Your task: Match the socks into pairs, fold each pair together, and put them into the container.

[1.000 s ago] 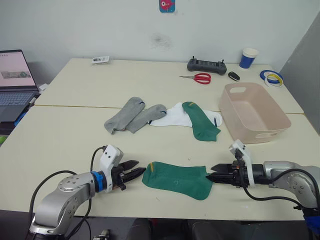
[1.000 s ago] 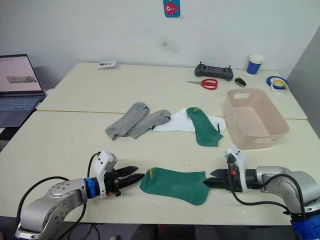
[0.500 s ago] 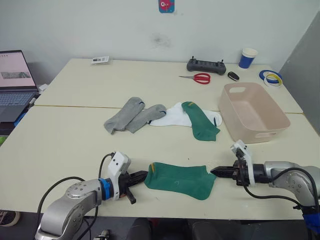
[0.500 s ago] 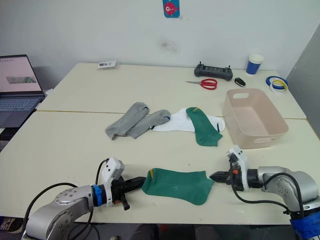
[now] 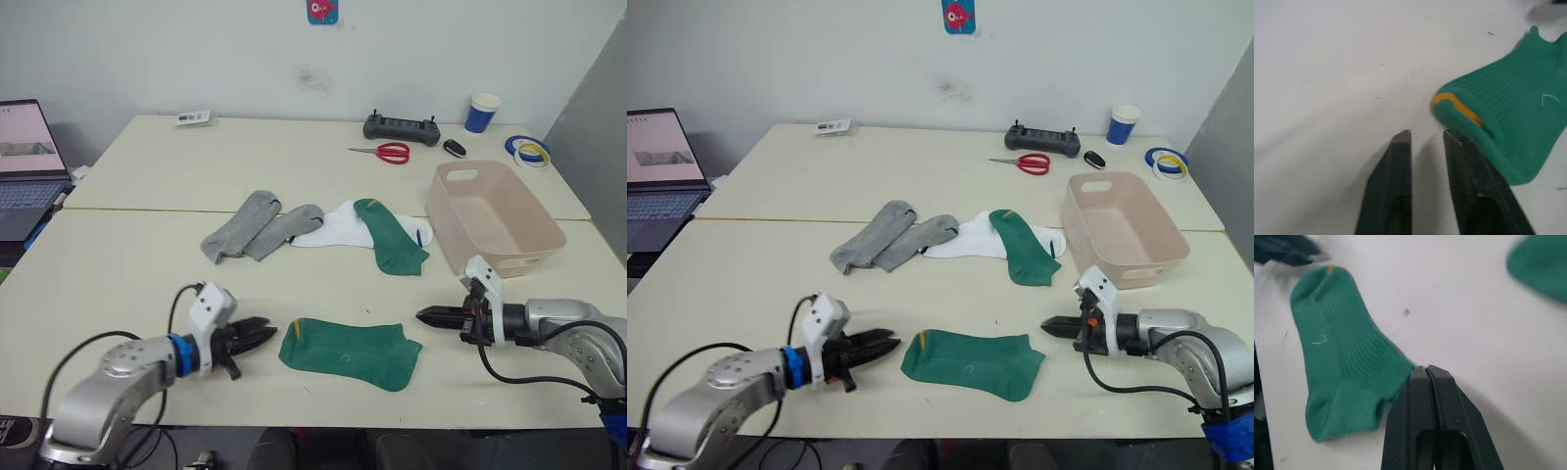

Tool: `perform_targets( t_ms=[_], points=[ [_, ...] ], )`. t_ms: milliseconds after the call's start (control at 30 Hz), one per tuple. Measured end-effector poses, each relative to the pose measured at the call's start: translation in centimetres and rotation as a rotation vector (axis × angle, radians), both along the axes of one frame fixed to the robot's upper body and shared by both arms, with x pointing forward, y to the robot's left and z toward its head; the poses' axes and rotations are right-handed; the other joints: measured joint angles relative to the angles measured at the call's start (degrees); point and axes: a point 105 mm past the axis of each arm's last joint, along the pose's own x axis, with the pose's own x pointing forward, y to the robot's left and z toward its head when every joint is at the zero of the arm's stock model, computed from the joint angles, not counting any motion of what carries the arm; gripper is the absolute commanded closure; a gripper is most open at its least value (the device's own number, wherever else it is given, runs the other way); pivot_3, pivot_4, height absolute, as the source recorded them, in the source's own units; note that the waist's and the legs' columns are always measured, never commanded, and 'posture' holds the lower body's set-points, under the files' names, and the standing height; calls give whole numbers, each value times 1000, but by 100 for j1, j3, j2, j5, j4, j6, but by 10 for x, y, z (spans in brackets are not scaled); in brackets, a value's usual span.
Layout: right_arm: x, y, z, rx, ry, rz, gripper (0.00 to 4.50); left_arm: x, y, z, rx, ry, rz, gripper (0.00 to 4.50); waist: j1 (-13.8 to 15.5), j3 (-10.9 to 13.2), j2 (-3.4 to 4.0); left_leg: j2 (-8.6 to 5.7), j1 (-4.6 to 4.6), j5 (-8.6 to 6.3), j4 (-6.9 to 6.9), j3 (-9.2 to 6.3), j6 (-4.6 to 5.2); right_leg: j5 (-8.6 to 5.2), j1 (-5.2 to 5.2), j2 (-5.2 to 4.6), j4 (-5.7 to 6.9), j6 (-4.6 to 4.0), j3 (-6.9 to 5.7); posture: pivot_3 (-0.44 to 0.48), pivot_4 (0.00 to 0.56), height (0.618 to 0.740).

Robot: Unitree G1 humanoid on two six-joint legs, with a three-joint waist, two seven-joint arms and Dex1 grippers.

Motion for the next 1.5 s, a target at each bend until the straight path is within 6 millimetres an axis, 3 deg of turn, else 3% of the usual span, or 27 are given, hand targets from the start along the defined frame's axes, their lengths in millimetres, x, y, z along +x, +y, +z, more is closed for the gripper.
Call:
perform_targets(
  t_ms=[33, 133, 200, 367, 567, 700, 1000, 1267, 1333, 1433, 1500],
  points=[
    [-2, 8, 6, 6, -42, 48, 4500, 2, -1, 8, 2, -37, -22, 2051, 0, 0, 0, 0, 0, 0, 0, 0, 0, 0, 1, 0, 0, 0, 0, 0, 150, 740],
    [-12, 32, 9, 5, -146, 206, 4500, -5, -16, 20, 23, -101, -161, 2429, -1, 0, 0, -1, 0, 0, 0, 2, 0, 0, 2, -1, -4, 0, 2, 0, 150, 740],
    [-18, 48, -1, -6, -187, 305, 4500, -13, -32, 18, 43, -117, -282, 3054, -1, 1, 1, -2, 0, 0, 0, 4, 0, 0, 2, -3, -5, 0, 2, 0, 150, 740],
    [-15, 64, -20, -42, -246, 403, 4500, -18, -51, 5, 100, -122, -404, 4386, -1, 0, 1, -1, 3, 1, 2, 2, 0, 2, 4, -2, 1, 1, 1, 0, 150, 740],
    [-17, 73, -42, -65, -228, 462, 4500, -9, -55, -19, 202, -113, -404, 4450, 3, 0, 1, -1, 3, 0, 2, -1, 0, 1, 4, -1, 3, 0, 0, 0, 150, 740],
    [-21, 65, -60, -141, -217, 492, 4500, -4, -49, -31, 250, -98, -359, 4450, 3, 0, 2, -1, 5, 0, 3, 0, 0, 1, 7, -1, 3, 0, 1, 0, 150, 740],
    [-23, 35, -64, -196, -224, 460, 4500, -9, -41, -39, 235, -85, -305, 4450, 2, -14, 8, -2, 85, 0, 3, -2, 1, -1, 88, -8, -1, -3, 6, 0, 150, 740],
    [-25, 0, -60, -189, -157, 345, 4500, -10, -37, -39, 149, -41, -241, 4450, 2, -14, 7, -3, 90, 0, 3, 0, 1, 1, 93, -10, -2, -1, 8, 0, 150, 740],
    [-22, -4, -56, -153, -128, 283, 4500, -10, -39, -36, 90, -21, -225, 4450, 2, -11, 8, -3, 82, 0, 3, -2, 1, 2, 86, -10, 0, 1, 8, 0, 150, 740],
    [-10, 1, -29, -21, -151, 139, 4500, -3, -36, -17, 13, -48, -188, 4450, -3, -8, 8, 3, 59, 0, 6, -18, 0, 2, 70, -9, 8, 1, 7, 0, 150, 740],
    [0, -7, -10, 24, -201, 26, 4095, 5, -26, 4, -10, -118, -141, 4060, 0, -7, 9, 3, 58, 0, 4, -21, 0, 1, 70, -6, 7, -1, 4, 0, 150, 740]
  ],
)
